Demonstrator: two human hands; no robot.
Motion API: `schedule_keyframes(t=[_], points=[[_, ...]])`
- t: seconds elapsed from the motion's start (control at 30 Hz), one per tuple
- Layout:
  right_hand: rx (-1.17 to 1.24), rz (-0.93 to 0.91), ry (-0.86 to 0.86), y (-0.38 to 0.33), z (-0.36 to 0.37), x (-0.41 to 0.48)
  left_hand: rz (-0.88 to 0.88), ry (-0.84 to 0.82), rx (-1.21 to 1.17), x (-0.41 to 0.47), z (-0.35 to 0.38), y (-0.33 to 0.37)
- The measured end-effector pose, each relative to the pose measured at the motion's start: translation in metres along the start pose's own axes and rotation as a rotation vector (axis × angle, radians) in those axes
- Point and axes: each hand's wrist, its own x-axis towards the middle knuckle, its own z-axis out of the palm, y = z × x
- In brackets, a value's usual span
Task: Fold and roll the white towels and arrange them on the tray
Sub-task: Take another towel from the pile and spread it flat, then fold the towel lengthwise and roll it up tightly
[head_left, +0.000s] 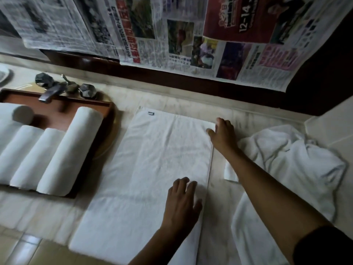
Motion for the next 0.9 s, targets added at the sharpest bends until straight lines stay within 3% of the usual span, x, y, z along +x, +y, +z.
schedule_keyframes(t=[0.2,0.37,0.5,0.6,0.7,0.9], points=[[0.059,0.002,-0.057,-0.004,-0.015,0.041,-0.087,-0.06,0.061,0.019,0.012,0.018],[0.244,0.033,-0.139,-0.01,-0.046,0.051,-0.183,-0.036,0.139,0.031,0.019,0.033],[0.353,0.048,-0.159,-0.001,-0.051,0.057,-0.214,-0.018,0.076,0.037,0.022,0.037],[0.621,0.069,-0.371,0.009,-0.054,0.056,-0.248,-0.012,-0.109,0.038,0.009,0.035],[0.735,-0.062,-0.587,0.004,-0.065,0.047,-0.299,0.022,-0.289,0.034,-0.019,0.027],[0.67,-0.241,-0.379,-0.053,-0.053,0.041,-0.434,0.049,-0.488,0.02,-0.081,0.0]])
